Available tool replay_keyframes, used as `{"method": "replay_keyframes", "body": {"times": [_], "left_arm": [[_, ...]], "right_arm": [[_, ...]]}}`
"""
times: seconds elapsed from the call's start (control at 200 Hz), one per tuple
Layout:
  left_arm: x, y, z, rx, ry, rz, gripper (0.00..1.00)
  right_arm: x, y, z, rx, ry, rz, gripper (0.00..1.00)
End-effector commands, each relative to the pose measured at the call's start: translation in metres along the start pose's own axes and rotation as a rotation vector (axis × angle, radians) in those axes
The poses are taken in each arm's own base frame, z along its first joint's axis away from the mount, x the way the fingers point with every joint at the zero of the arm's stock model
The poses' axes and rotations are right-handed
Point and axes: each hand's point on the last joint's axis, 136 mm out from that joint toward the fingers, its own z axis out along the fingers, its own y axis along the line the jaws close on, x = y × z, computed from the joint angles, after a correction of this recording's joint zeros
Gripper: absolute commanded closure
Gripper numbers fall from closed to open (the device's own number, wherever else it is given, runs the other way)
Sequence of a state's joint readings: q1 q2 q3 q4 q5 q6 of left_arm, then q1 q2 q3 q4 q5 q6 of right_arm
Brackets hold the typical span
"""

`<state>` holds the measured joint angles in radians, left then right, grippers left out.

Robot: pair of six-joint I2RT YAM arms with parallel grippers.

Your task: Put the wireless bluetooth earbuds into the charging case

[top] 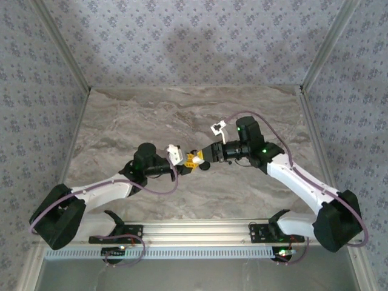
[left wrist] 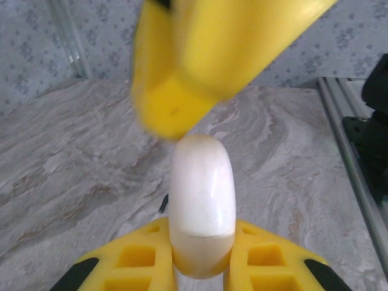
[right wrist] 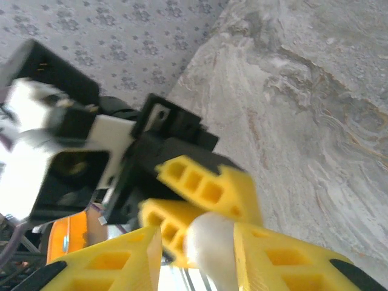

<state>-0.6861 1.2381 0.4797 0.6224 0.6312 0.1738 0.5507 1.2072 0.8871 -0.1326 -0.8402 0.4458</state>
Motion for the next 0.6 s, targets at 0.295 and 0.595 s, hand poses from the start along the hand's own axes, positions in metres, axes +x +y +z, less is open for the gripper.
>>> {"method": "replay_keyframes", "body": {"times": [0.295, 0.595], "left_arm": [[0.018, 0.052, -0.015, -0.170, 0.078, -0.354, 0.95], [0.071, 0.079, -0.047, -0.273, 0.207, -0.942, 0.95]], "right_arm": [[0.014, -0.089, -0.032, 0.512, 0.004, 0.240, 0.44], [0.047, -0.147, -0.016, 0.870, 0.289, 0.284, 0.32]]}}
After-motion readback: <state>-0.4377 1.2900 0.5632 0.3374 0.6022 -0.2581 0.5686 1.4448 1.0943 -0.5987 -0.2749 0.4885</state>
